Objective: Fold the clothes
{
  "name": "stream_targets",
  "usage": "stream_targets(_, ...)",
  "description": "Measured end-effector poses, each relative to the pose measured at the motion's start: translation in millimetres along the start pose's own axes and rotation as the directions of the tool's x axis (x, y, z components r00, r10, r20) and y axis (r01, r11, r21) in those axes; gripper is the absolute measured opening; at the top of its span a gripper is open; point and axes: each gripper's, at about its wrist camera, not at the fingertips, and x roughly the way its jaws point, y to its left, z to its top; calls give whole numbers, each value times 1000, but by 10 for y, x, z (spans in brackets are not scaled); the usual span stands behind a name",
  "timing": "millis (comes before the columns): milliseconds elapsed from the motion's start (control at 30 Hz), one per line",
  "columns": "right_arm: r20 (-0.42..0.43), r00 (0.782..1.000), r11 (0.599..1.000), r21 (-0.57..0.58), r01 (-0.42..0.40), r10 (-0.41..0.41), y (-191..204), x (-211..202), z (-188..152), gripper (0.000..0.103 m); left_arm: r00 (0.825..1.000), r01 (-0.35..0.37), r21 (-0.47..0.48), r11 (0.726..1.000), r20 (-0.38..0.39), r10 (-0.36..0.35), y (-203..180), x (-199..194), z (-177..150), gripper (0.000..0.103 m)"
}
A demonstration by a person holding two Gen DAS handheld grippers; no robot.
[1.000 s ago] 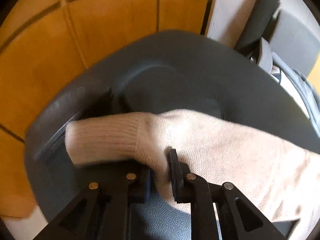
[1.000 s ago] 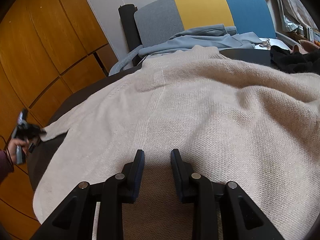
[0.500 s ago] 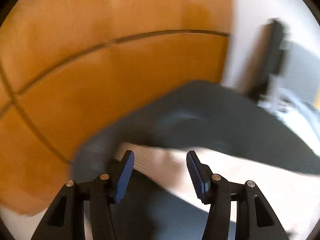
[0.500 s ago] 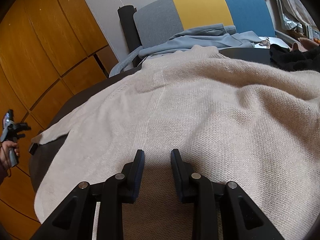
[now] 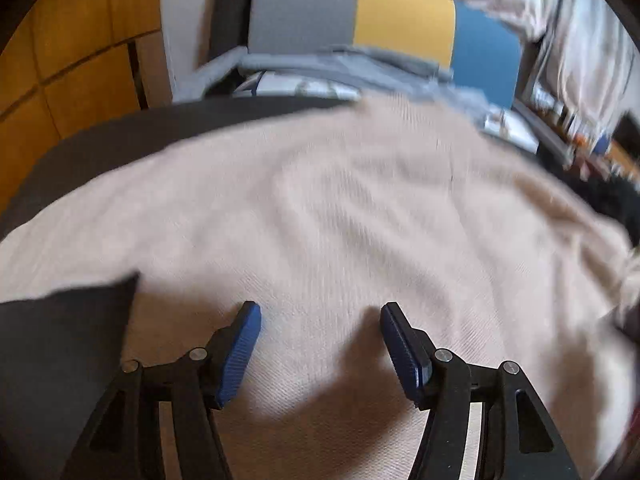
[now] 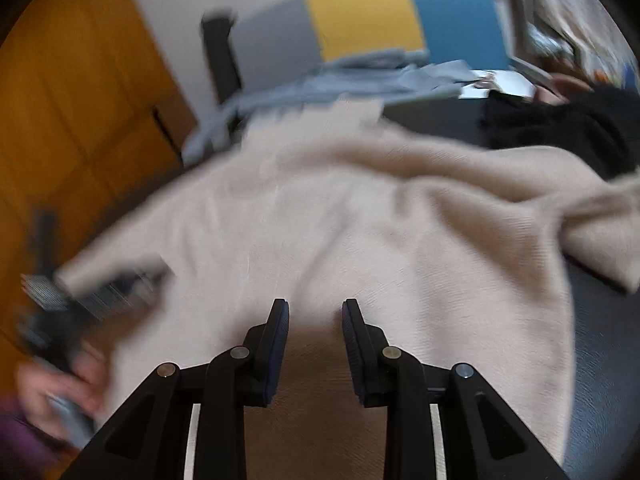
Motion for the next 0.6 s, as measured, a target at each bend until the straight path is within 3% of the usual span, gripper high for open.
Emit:
stream_targets(67, 57, 998, 992, 125, 0, -7, -383, -310, 126, 31, 1000, -6, -1, 1000, 6, 6, 72, 29, 36, 72)
stream_targets(133, 84, 992, 972, 222, 76, -97, -794, -594, 282, 31, 1000, 2, 0, 1000, 3, -2, 186, 59, 44, 74)
stream_targets(200, 108, 966, 936, 294, 195, -235, -1217, -917, 476, 32, 1000, 0, 15, 1000, 2, 0, 241, 93, 56, 77)
stream_targets(267, 106, 922, 880, 357, 314, -372, -1597, -1171, 747, 37, 1000, 6, 7, 1000, 3, -6, 230, 148, 75, 79)
stream_targets(300, 90, 905, 859, 364, 360, -417, -1720, -1209, 867, 44, 1000, 9, 3, 1000, 4, -9, 225, 175, 85, 80)
stream_targets(367, 6, 875, 825, 336, 455, -485, -1999, -1099, 1155, 45, 1000, 2, 9, 1000, 3, -2, 217, 199, 75, 83)
stream_targets(467, -108, 867, 805, 333, 492, -486, -2391, -783, 1423, 45, 1000, -10, 17, 1000, 1, 10, 210, 234, 63, 85)
stream_targets(533, -190, 844, 773, 340, 535, -501, -2611, -576, 1488, 45, 1000, -1, 8, 1000, 0, 1, 238, 219, 61, 86)
stream_targets(567, -217, 842, 766, 350, 539, -494, -2713, -483, 1488, 36, 1000, -1, 8, 1000, 0, 1, 239, 226, 62, 87)
stream_targets(600, -215, 862, 777, 373, 507, -460, -2785, -425, 1452, 16, 1000, -1, 8, 1000, 0, 1, 240, 232, 64, 87)
